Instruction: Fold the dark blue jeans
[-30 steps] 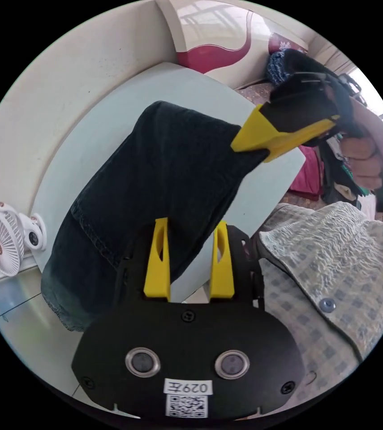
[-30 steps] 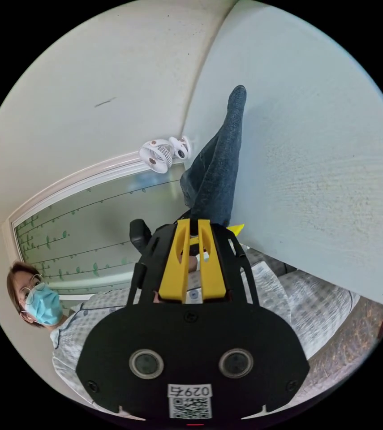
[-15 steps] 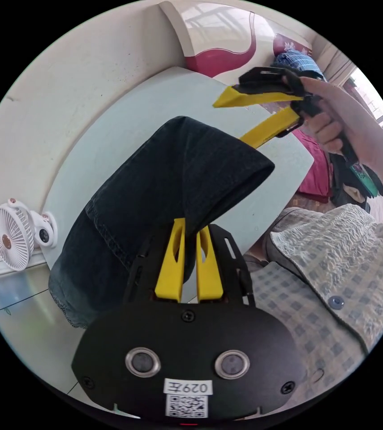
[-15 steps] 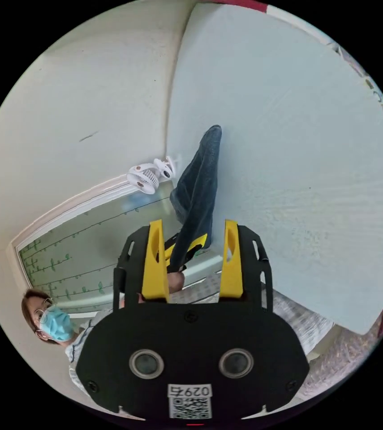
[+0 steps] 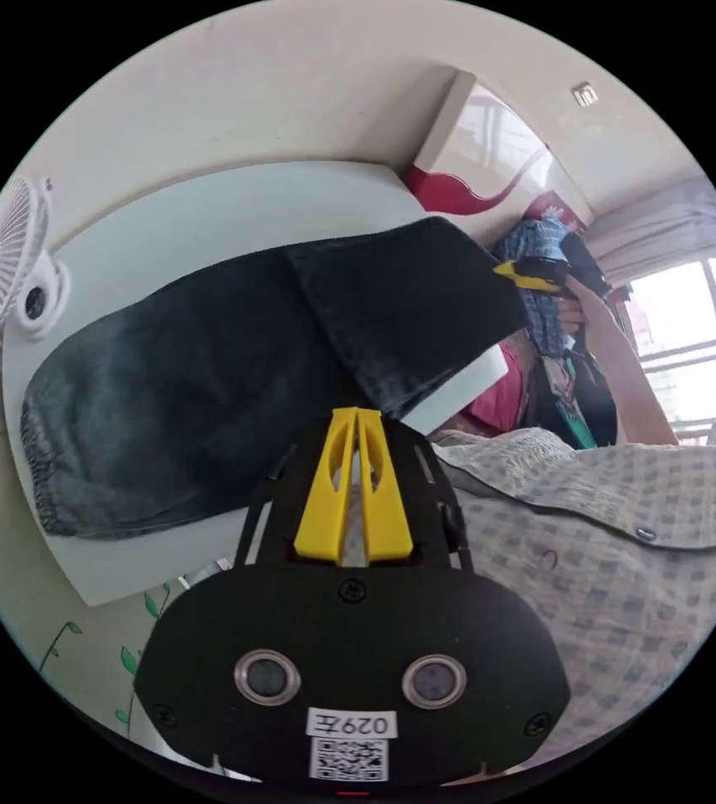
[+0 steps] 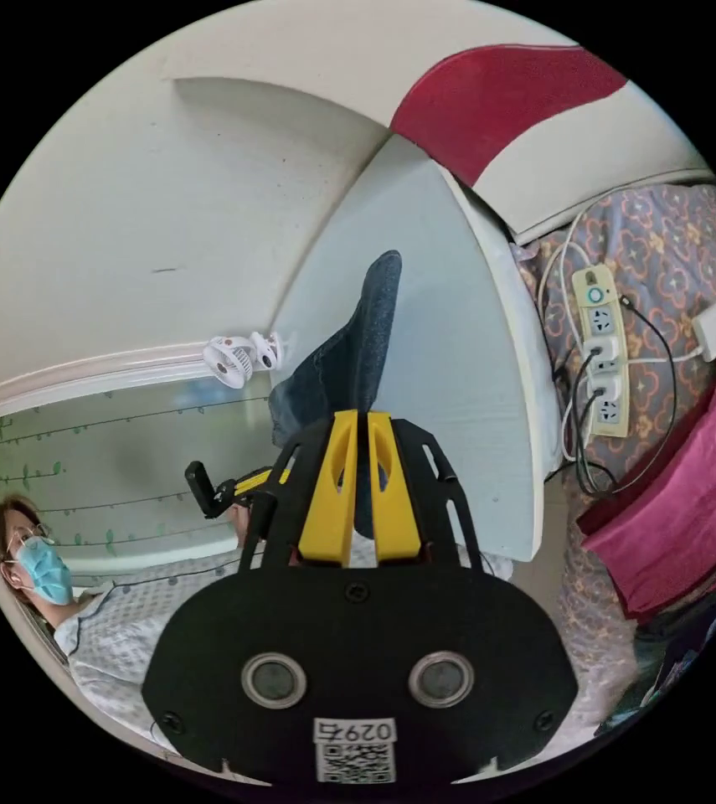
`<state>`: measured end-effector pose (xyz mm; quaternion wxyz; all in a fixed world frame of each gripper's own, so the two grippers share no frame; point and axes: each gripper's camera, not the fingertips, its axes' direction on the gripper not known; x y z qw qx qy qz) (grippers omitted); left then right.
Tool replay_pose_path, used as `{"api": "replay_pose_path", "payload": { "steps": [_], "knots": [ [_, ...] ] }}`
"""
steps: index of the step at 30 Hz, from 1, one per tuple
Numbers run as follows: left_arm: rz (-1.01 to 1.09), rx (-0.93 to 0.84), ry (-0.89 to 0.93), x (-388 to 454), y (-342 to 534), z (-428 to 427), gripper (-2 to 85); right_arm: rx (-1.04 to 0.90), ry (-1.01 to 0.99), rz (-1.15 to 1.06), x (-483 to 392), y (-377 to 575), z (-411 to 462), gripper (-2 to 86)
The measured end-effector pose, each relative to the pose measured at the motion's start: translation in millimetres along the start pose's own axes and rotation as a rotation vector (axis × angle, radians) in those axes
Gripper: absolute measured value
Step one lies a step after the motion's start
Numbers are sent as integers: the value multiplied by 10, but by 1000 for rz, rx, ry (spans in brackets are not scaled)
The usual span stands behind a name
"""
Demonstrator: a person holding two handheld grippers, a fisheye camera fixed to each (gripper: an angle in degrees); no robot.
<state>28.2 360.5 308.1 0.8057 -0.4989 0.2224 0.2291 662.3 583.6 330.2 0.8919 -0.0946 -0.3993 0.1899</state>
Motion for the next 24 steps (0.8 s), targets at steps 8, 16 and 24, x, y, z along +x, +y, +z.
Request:
{"api": "replay_pose_path", "payload": {
  "steps": [8, 16, 24],
  "knots": [
    [-242, -45, -97, -1372, 46, -151, -10, 50, 129, -246, -1463, 118, 111, 6],
    [-46, -145, -127, -1565, -198, -26, -10, -294, 151, -368, -2538, 3, 2520, 6],
    [-28, -148, 134, -2173, -160, -129, -10, -440, 396, -276, -2377, 79, 4029, 6]
  ]
}}
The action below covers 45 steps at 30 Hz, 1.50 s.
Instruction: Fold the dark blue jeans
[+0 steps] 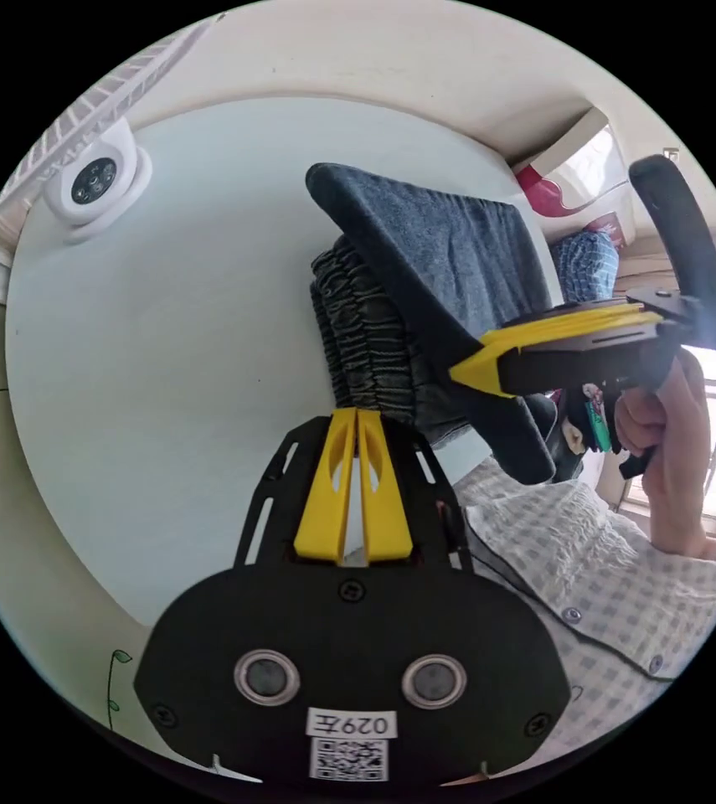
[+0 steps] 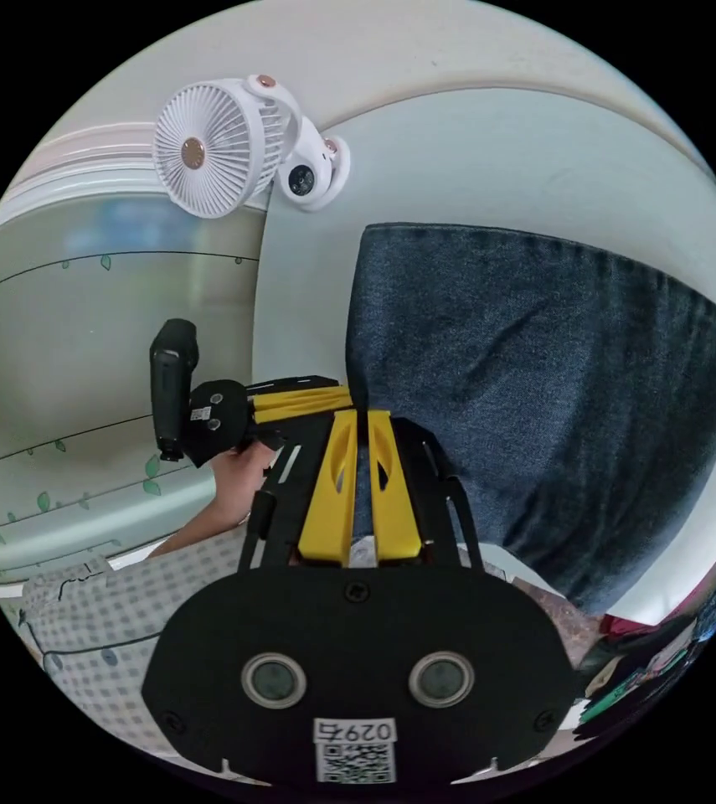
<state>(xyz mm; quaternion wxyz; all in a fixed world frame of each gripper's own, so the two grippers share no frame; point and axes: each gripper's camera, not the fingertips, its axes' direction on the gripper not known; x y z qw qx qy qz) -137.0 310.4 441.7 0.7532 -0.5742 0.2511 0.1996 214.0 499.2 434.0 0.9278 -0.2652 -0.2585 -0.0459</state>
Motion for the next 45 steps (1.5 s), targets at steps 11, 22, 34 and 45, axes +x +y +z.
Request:
{"api": "replay_pose_path", "payload": {
  "steps": [11, 22, 34, 45],
  "knots": [
    [-78, 153, 176, -577, 157, -630, -10, 39, -495, -63, 352, 52, 102, -3],
    [298, -108, 122, 427, -332, -36, -10, 829, -622, 427, 2772, 2075, -705, -4],
    [203, -188, -26, 678, -404, 321, -10, 649, -703, 318, 3688, 2123, -256, -6],
    [116, -193, -160, 1191, -400, 678, -10, 218, -529, 130, 3922, 979, -375, -5]
  ]
}}
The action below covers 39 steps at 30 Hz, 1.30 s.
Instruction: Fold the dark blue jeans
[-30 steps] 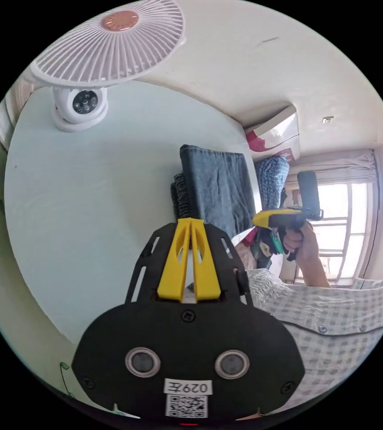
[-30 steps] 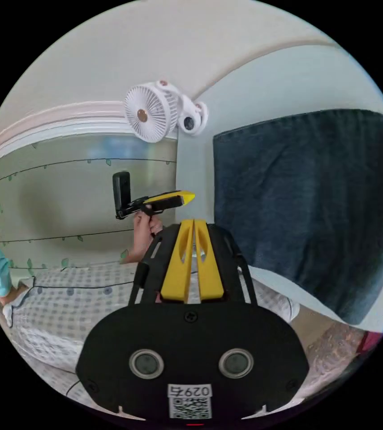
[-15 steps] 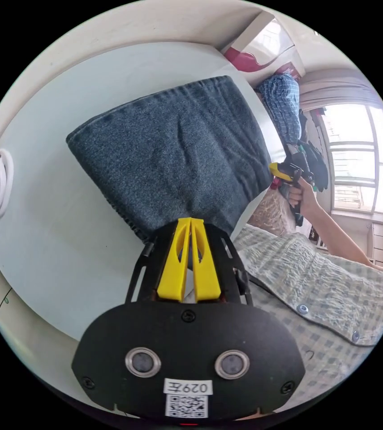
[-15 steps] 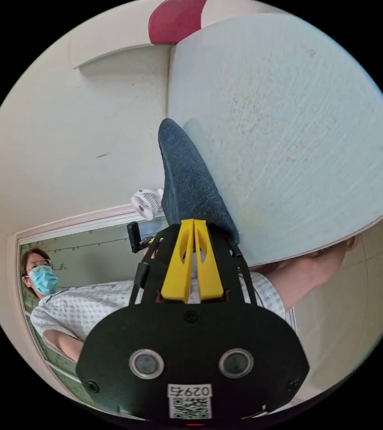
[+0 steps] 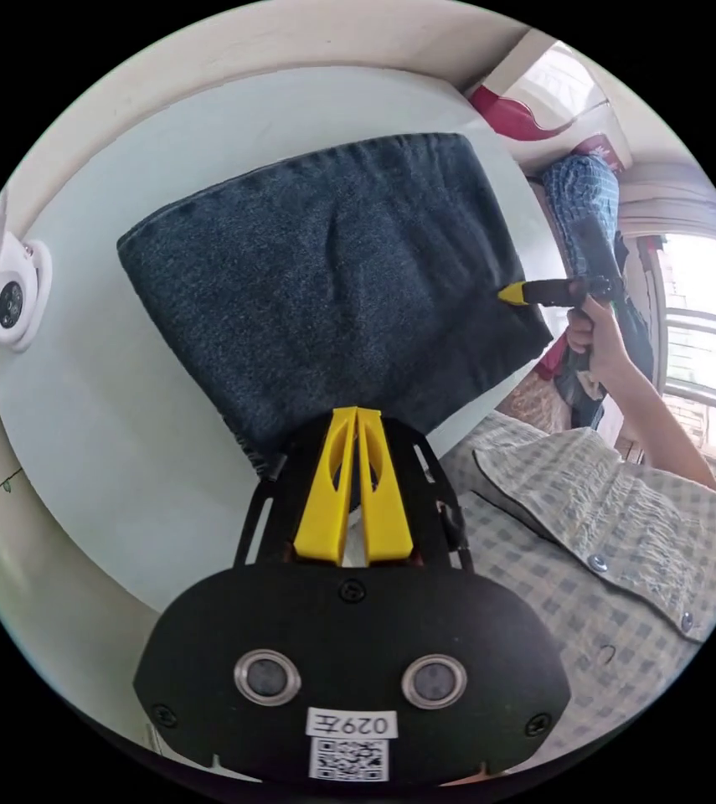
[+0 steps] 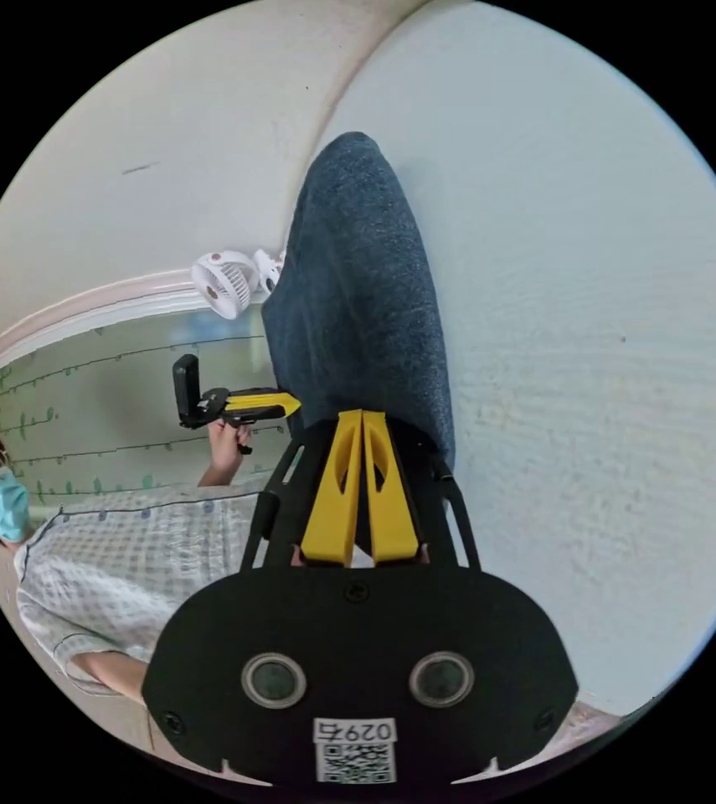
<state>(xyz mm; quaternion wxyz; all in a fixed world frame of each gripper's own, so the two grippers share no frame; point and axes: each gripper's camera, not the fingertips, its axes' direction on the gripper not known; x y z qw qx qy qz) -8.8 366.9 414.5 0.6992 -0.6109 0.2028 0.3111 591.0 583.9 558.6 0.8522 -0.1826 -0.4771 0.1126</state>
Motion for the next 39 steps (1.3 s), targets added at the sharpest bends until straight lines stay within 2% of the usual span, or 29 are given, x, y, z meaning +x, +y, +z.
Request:
{"api": "replay_pose_path", "payload": {
  "steps": [2, 5, 7, 9, 11, 12, 14, 17, 19, 21, 23, 26, 28, 29, 30, 31, 33, 34, 36, 39],
  "knots": [
    [-36, 10, -5, 39, 7, 27, -10, 3, 76, -112, -162, -51, -86, -5],
    [-94, 29, -6, 92, 16, 76, -10, 83, -68, -217, -241, -266, -322, -5],
    [-119, 34, -7, 125, 19, 99, -10, 93, -75, -185, -127, -463, -379, -5],
    [-138, 41, -15, 180, 25, 128, -10, -55, 98, -97, 142, -689, -269, -5],
    [-152, 46, -19, 217, 31, 150, -10, -50, -36, -21, 341, -751, -324, -5],
    [-165, 51, -18, 235, 35, 165, -10, -2, -25, -26, 341, -736, -378, -5],
    [-187, 57, -15, 256, 41, 189, -10, 49, -26, -117, 228, -731, -458, -5],
    [-222, 57, -4, 284, 41, 225, -10, 84, -190, -192, 169, -889, -497, -5],
    [-223, 48, -7, 313, 30, 244, -10, 70, -129, -181, 177, -1027, -468, -5],
    [-216, 35, -18, 362, 14, 267, -10, 14, 40, -90, 320, -1165, -407, -5],
    [-215, 26, -25, 396, 4, 286, -10, -1, -66, -32, 465, -1203, -421, -5],
    [-224, 11, -32, 437, -11, 317, -10, 34, 9, -133, 289, -1128, -444, -6],
    [-239, 6, -28, 448, -12, 336, -10, 33, -65, -213, 200, -1133, -440, -6],
    [-247, 4, -25, 455, -10, 348, -10, 38, -87, -184, 228, -1165, -429, -5],
    [-246, 1, -26, 466, -8, 359, -10, 39, 17, -63, 330, -1195, -407, -5],
    [-242, -1, -27, 474, -8, 364, -10, 33, 18, -46, 376, -1202, -400, -5],
    [-220, -7, -37, 510, -2, 385, -10, 39, -83, 25, 507, -1164, -405, -5],
    [-212, -8, -40, 520, 1, 391, -10, 55, -62, 18, 475, -1122, -409, -5],
    [-185, -7, -53, 558, 26, 410, -10, 66, 51, -126, 160, -846, -362, -5],
    [-148, 11, -69, 605, 87, 432, -10, -2, -110, -206, -10, -387, -90, -5]
  ]
}}
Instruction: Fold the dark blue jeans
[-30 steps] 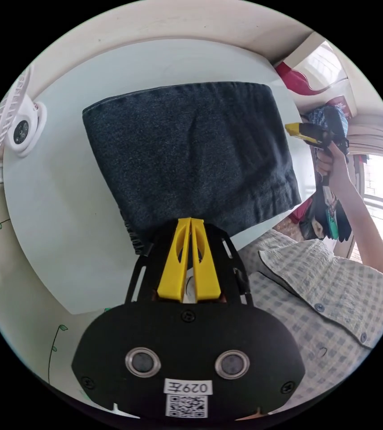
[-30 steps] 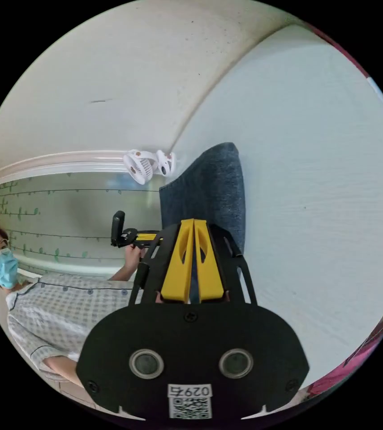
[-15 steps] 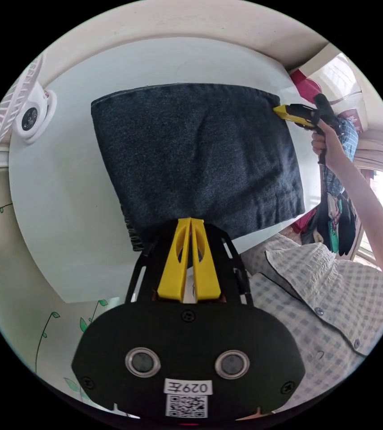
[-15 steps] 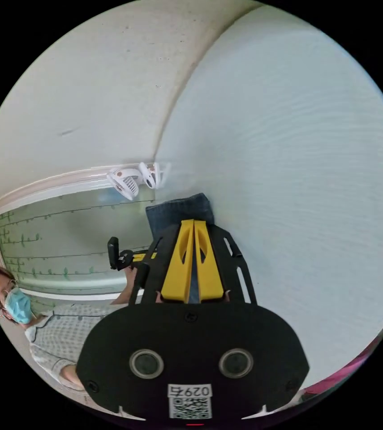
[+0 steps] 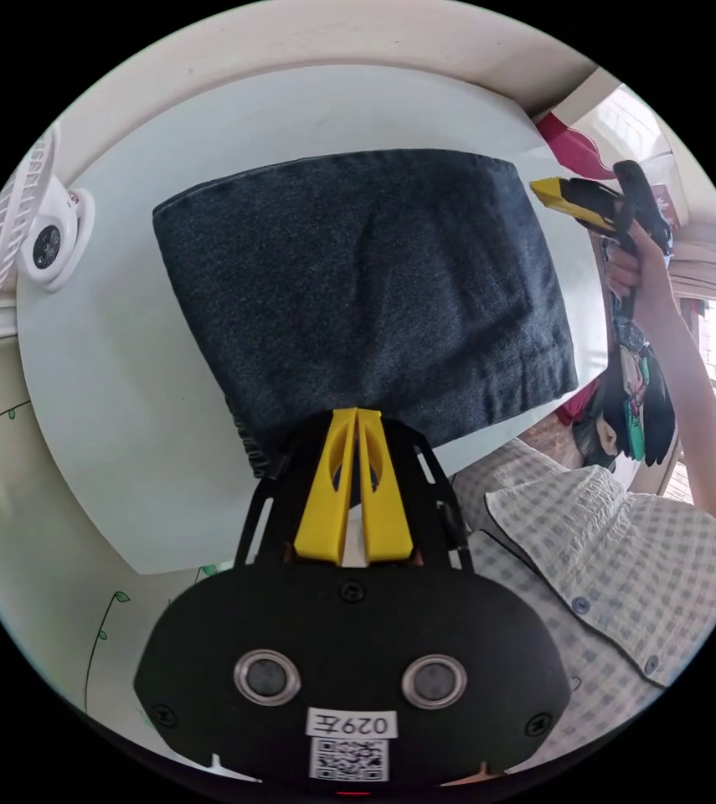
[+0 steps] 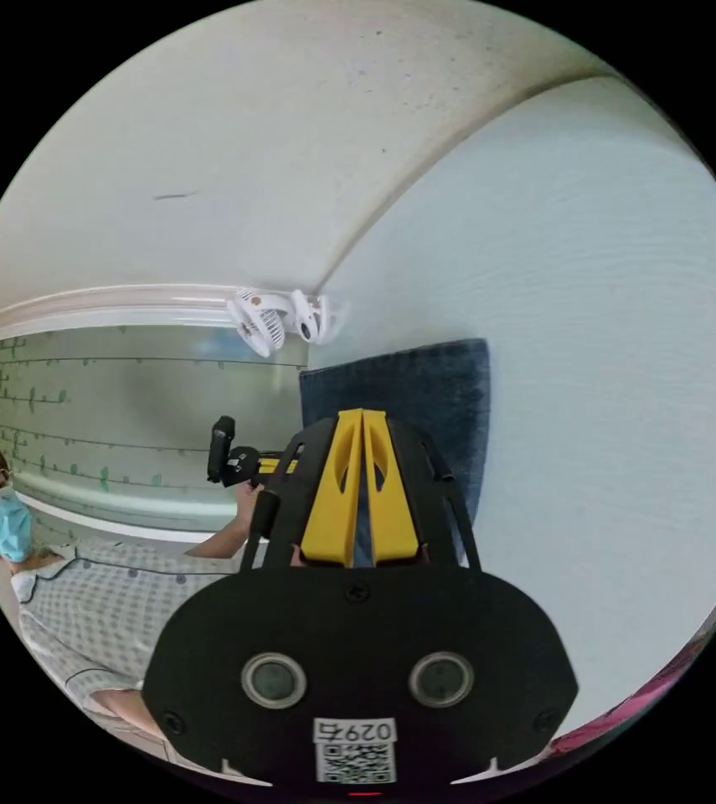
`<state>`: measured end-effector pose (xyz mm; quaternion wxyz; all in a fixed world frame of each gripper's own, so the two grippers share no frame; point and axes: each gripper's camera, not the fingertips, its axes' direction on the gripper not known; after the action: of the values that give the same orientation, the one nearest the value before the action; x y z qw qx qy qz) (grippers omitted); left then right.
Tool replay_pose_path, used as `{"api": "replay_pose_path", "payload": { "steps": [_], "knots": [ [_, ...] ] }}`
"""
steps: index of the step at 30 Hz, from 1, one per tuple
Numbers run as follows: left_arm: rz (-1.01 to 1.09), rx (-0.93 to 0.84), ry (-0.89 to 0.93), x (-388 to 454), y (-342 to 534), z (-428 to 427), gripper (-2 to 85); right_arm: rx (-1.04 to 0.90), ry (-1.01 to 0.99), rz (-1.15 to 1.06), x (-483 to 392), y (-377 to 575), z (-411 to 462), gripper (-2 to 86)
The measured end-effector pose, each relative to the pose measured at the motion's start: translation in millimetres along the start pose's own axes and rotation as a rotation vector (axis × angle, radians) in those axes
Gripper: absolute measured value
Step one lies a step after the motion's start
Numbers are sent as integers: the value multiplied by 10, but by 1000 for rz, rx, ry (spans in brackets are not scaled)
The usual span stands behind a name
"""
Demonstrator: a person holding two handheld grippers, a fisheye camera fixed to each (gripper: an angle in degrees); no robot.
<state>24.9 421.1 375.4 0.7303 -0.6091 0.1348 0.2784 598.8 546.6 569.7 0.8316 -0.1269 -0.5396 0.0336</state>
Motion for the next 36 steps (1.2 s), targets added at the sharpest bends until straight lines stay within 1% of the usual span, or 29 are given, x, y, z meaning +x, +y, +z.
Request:
{"api": "replay_pose_path", "payload": {
  "steps": [1, 3, 4, 5, 6, 7, 9, 10, 11, 14, 16, 17, 18, 20, 23, 25, 26, 28, 29, 30, 31, 32, 33, 34, 35, 36],
  "knots": [
    [9, 5, -3, 7, 16, 3, -10, -21, -5, 11, 5, 85, 81, -5],
    [51, 22, -10, 25, 77, 17, -10, -110, 133, 92, 168, 401, 369, -5],
    [63, 24, -12, 28, 91, 20, -10, -60, 86, 98, 210, 481, 359, -5],
    [89, 28, -13, 32, 117, 26, -10, 35, -27, 183, 333, 630, 304, -5],
    [111, 29, -11, 30, 141, 32, -10, 91, -49, 205, 338, 757, 284, -5],
    [122, 30, -10, 28, 152, 35, -10, 109, -16, 193, 284, 819, 282, -5],
    [152, 37, -4, 13, 204, 45, -10, 116, 123, 125, -14, 1076, 341, -5],
    [158, 40, -3, 8, 218, 48, -10, 107, 148, 127, -62, 1146, 370, -5],
    [170, 49, -3, 0, 250, 54, -10, 93, 227, 144, -115, 1288, 433, -5],
    [201, 86, -5, -26, 357, 69, -10, 173, 168, 222, -111, 1576, 411, -5],
    [228, 110, -13, -37, 425, 78, -10, 203, 257, 203, -267, 1745, 415, -5],
    [242, 119, -18, -45, 461, 84, -10, 193, 351, 197, -378, 1865, 455, -5],
    [252, 116, -25, -51, 490, 93, -10, 197, 398, 206, -456, 1989, 492, -5],
    [265, 103, -44, -60, 539, 109, -10, 177, 439, 236, -530, 2176, 560, -5],
    [301, 88, -89, -74, 676, 146, -10, 150, 462, 266, -637, 2529, 641, -4],
    [312, 89, -102, -112, 786, 173, -10, 156, 435, 284, -661, 2779, 655, -4],
    [312, 86, -99, -155, 861, 192, -10, 162, 385, 315, -645, 2962, 645, -4],
    [302, 79, -78, -248, 970, 220, -10, 167, 287, 346, -620, 3256, 616, -3],
    [300, 85, -57, -323, 1039, 232, -9, 192, 209, 291, -664, 3478, 573, -2],
    [297, 96, -22, -417, 1103, 232, -9, 263, 126, 231, -732, 3746, 483, 0],
    [288, 98, 3, -480, 1132, 229, -9, 313, 88, 207, -766, 3902, 422, 1],
    [253, 100, 74, -641, 1191, 218, -9, 431, 32, 181, -817, 4246, 276, 5],
    [205, 111, 161, -841, 1268, 202, -8, 545, 15, 180, -845, 4606, 126, 10],
    [182, 122, 206, -953, 1316, 195, -8, 593, 25, 193, -848, 4785, 57, 18],
    [138, 149, 288, -1179, 1420, 187, -6, 656, 75, 255, -824, 5117, -60, 32],
    [90, 178, 368, -1412, 1533, 193, -4, 671, 126, 356, -753, 5392, -140, 80]
  ]
}}
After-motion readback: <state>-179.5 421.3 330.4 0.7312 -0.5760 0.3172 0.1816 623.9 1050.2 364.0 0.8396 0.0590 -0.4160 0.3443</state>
